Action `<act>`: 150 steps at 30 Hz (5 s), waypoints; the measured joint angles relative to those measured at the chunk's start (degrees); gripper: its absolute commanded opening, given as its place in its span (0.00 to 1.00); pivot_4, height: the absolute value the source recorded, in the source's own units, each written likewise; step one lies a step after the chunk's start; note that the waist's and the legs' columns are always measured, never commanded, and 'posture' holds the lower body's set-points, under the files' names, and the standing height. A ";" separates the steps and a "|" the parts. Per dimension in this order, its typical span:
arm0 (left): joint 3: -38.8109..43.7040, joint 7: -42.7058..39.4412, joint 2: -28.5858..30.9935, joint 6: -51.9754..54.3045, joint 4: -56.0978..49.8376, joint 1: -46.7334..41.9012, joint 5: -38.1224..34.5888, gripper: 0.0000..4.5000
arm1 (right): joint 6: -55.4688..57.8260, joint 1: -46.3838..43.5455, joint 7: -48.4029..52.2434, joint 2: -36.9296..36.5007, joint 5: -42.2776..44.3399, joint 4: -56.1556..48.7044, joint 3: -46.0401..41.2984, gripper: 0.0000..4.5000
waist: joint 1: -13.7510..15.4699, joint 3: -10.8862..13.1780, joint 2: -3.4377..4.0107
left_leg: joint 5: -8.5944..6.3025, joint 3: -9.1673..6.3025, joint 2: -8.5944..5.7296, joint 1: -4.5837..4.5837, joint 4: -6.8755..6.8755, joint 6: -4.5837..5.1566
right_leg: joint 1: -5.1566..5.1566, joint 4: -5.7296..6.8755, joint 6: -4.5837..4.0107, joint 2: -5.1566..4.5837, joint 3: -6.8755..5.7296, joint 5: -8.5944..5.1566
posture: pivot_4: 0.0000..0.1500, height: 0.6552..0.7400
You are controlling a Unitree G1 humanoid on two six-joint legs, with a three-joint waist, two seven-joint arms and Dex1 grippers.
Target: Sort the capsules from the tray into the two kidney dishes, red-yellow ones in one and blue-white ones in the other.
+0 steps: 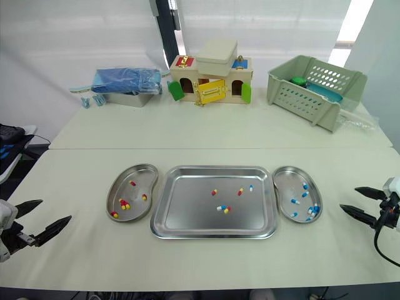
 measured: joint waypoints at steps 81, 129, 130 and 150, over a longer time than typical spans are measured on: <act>-54.51 4.12 -27.12 34.44 -10.09 -47.92 26.96 0.24 | -12.60 48.12 -26.78 33.36 4.31 -58.30 12.46 1.00 | 1.40 -0.08 0.00 | 0.03 -0.33 -0.10 -0.01 0.14 -0.04 | 0.13 0.05 0.01 0.05 -0.13 0.00 | 1.00 1.00; -21.79 27.94 -21.84 58.61 -36.17 -28.02 21.25 0.01 | -11.41 27.71 -4.03 18.89 11.24 -43.62 14.07 1.00 | 1.59 -0.07 -0.08 | 0.03 -0.35 -0.10 0.03 0.16 -0.05 | 0.27 -0.01 0.01 -0.03 -0.21 0.00 | 1.00 1.00; -21.83 28.05 -21.84 58.60 -36.06 -28.02 21.13 0.01 | -11.39 27.66 -4.04 18.89 11.24 -43.62 14.06 1.00 | 1.57 -0.07 -0.08 | 0.03 -0.35 -0.09 0.03 0.16 -0.05 | 0.28 0.00 0.01 -0.02 -0.21 0.00 | 1.00 1.00; -24.03 28.90 -20.29 60.60 -33.51 -28.75 18.72 0.99 | -10.87 29.09 -5.35 19.88 11.36 -45.09 13.03 1.00 | 1.56 -0.07 -0.07 | 0.03 -0.36 -0.10 0.04 0.16 -0.05 | 0.27 0.00 0.01 -0.02 -0.21 0.00 | 1.00 1.00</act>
